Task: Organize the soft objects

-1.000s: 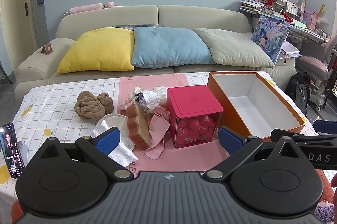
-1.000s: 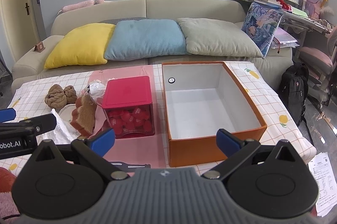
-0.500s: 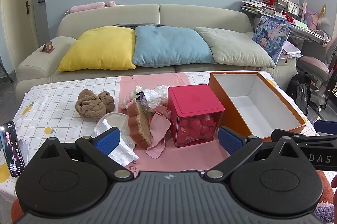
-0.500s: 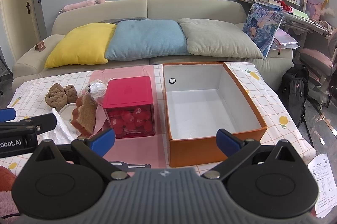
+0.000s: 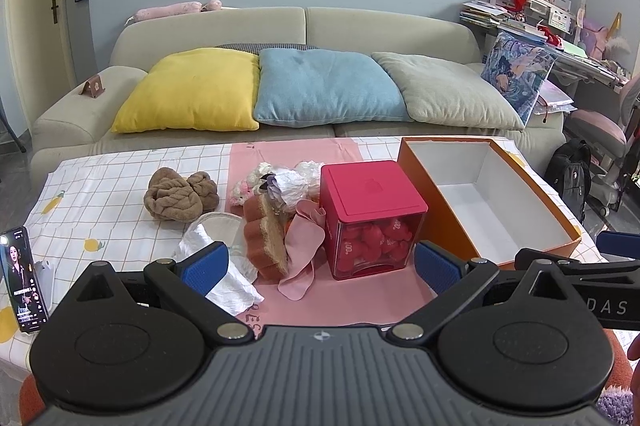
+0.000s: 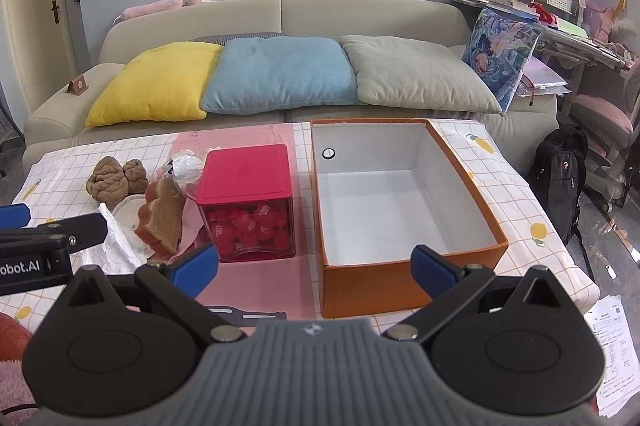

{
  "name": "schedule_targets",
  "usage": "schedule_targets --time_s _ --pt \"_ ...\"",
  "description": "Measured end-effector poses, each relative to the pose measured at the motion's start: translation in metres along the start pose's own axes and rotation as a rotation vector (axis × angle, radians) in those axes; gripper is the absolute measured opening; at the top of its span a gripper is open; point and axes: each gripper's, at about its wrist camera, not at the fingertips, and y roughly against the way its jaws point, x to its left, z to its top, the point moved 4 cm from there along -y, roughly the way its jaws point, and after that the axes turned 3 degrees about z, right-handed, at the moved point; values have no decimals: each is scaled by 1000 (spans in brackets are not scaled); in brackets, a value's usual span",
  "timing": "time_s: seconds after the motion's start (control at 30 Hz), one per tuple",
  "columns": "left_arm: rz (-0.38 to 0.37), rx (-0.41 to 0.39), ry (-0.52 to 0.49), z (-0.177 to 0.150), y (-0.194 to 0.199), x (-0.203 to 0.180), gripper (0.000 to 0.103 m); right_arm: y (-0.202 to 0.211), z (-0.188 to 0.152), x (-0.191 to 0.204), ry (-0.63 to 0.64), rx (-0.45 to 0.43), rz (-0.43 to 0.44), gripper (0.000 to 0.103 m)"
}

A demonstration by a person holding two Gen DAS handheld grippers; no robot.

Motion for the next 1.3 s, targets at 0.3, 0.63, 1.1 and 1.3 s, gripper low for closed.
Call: schedule_targets --time_s 0.3,0.63,1.1,1.3 --pt "0 1 0 0 1 0 103 0 0 0 1 0 0 100" --pt "0 1 1 0 1 0 103 0 0 1 1 3 0 100" --pt "-51 20 24 7 -4 6 98 -4 5 10 66 -2 62 100" --pt "-78 92 56 -4 -22 25 77 -21 11 32 149 16 187 79"
